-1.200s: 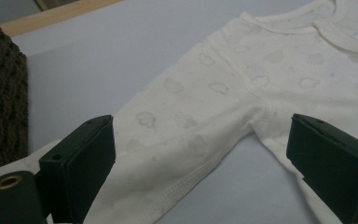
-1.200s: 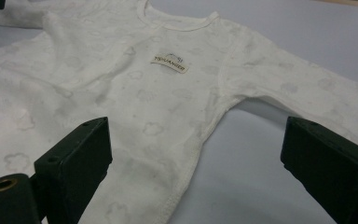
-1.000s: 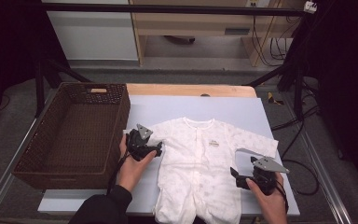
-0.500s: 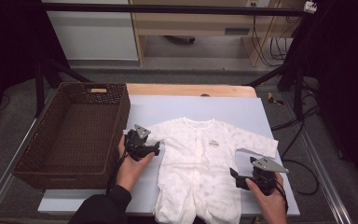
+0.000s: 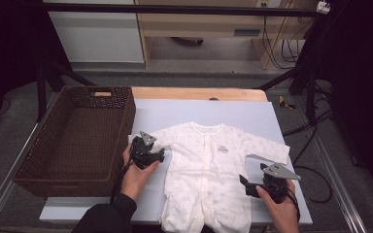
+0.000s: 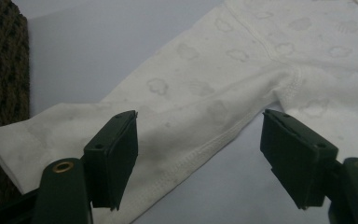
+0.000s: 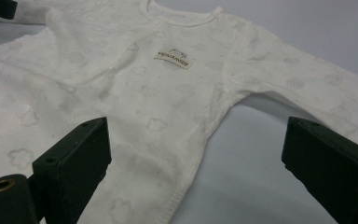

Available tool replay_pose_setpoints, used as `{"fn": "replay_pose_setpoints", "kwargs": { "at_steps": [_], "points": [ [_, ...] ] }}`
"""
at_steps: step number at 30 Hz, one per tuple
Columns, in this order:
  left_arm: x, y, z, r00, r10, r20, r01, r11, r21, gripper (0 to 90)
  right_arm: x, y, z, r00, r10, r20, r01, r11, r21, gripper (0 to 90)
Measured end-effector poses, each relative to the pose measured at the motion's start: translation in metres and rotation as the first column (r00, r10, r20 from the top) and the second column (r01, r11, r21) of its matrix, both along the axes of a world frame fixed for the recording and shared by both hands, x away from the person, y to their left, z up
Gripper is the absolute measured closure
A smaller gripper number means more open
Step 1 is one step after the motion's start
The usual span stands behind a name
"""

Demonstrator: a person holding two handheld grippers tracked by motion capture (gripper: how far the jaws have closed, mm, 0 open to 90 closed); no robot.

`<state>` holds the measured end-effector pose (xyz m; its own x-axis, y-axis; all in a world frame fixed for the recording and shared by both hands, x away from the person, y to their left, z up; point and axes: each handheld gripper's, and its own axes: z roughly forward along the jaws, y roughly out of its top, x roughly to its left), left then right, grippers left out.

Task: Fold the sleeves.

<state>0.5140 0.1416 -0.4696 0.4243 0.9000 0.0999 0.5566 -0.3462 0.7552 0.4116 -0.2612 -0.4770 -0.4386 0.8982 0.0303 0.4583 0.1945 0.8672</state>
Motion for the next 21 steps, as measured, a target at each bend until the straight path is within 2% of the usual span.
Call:
{"fn": "replay_pose_setpoints", "kwargs": {
  "at_steps": [8, 10, 12, 17, 19, 21],
  "points": [
    [0.006, -0.001, -0.006, 0.9998, 0.013, -0.015, -0.012, 0.9998, 0.015, 38.9, 0.0, 0.001, -0.001, 1.0, 0.006, -0.002, -0.006, 1.0, -0.004, 8.3],
    [0.009, 0.0, -0.008, 0.9995, 0.025, -0.019, -0.025, 0.9996, -0.008, 40.6, 0.0, 0.001, -0.001, 1.0, 0.009, -0.004, -0.009, 1.0, -0.003, 8.4],
    [0.011, 0.0, -0.007, 0.9994, 0.036, -0.003, -0.036, 0.9993, -0.013, 41.6, 0.0, 0.001, -0.001, 0.9999, 0.012, -0.004, -0.012, 1.0, -0.003, 8.3],
    [0.015, 0.001, -0.006, 0.9992, 0.038, 0.008, -0.038, 0.9988, -0.032, 36.0, 0.001, 0.001, -0.002, 0.9998, 0.016, -0.01, -0.016, 1.0, -0.003, 8.3],
    [0.018, 0.003, -0.007, 0.9989, 0.046, -0.002, -0.046, 0.9981, -0.042, 32.1, 0.001, 0.002, -0.002, 0.9997, 0.022, -0.011, -0.022, 1.0, -0.004, 8.2],
    [0.02, 0.004, -0.009, 0.9987, 0.046, -0.024, -0.047, 0.9971, -0.059, 32.3, 0.001, 0.003, -0.002, 0.9995, 0.025, -0.016, -0.025, 1.0, -0.007, 8.2]
  ]
}}
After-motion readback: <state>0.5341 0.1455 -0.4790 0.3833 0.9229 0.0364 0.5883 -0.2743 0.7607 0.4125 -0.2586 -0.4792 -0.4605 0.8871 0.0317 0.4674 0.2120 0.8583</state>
